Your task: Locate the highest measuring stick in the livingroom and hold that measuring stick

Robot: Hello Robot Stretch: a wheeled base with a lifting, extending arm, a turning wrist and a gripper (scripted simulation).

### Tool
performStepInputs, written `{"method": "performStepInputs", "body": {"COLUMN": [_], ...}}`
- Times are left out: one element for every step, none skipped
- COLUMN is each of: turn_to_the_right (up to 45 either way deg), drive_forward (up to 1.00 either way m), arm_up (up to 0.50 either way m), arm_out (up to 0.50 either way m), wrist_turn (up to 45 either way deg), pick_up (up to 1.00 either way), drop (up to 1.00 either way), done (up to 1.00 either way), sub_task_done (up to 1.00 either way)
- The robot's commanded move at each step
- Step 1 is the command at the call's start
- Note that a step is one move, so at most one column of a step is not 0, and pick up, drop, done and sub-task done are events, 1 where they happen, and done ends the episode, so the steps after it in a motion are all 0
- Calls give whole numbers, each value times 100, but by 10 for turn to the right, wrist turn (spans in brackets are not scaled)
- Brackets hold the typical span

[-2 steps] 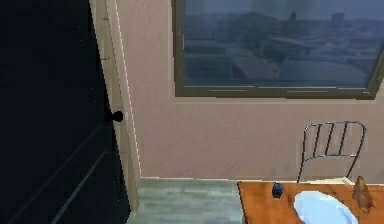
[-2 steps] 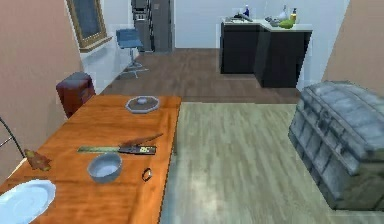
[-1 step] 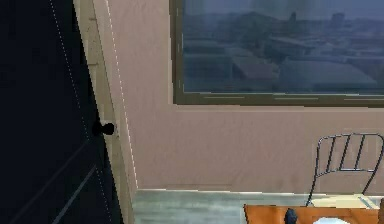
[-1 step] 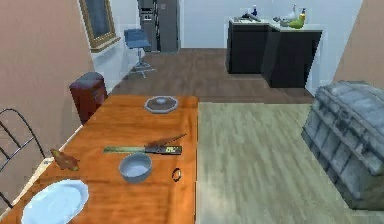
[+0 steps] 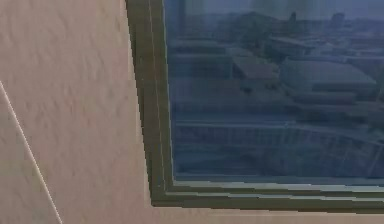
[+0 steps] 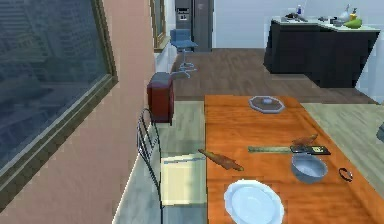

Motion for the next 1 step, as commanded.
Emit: {"method": "performStepInputs", "body": {"turn_to_the_right": [0], "drive_forward": [15], "arm_up": [0], "arm_out": [0], "wrist_turn": [0], "pick_up": [0], "drop": [0], "done": [0], "sub_task_done": [0]}}
